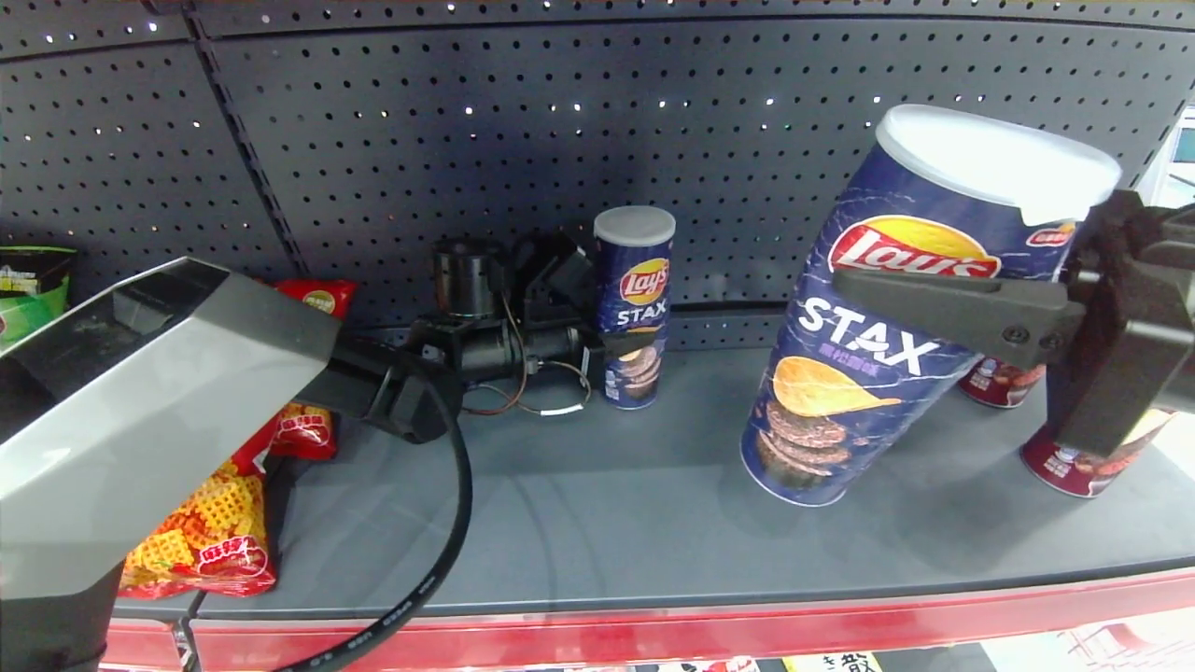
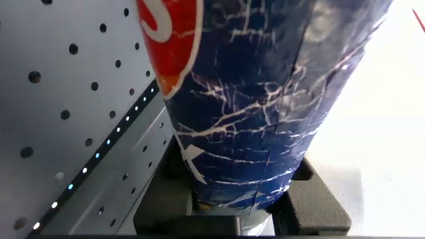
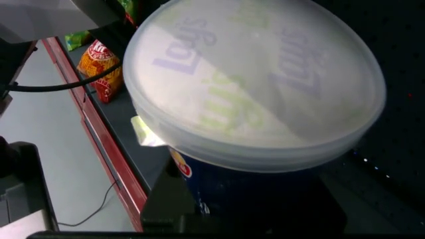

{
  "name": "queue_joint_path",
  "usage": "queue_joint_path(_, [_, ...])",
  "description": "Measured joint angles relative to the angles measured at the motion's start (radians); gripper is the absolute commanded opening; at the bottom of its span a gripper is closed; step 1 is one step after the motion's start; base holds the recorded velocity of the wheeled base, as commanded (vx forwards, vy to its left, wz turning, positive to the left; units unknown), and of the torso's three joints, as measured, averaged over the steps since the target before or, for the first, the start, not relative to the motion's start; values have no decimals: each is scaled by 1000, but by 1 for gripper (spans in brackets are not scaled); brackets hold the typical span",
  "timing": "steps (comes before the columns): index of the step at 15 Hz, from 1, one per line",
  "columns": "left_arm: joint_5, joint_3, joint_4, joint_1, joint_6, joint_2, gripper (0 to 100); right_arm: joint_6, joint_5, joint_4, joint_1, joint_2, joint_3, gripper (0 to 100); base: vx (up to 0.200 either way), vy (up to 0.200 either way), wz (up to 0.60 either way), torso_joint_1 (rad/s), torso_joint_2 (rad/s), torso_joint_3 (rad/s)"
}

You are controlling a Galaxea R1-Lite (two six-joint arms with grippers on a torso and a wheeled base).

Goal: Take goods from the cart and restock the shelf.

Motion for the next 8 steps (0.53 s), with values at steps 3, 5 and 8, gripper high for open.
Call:
queue_joint_path(3, [0, 17, 0, -10, -7, -37, 0, 0, 0, 0, 3, 7, 0, 0, 0, 0, 0, 0, 0, 0])
queue_joint_path(5, [0, 71, 0, -21, -14, -79, 0, 0, 1, -1, 3, 11, 0, 0, 0, 0, 0, 0, 0, 0])
queue_joint_path(8, [0, 204, -1, -54, -14, -166, 0, -1, 1, 0, 2, 16, -1, 0, 0, 0, 0, 0, 0, 0])
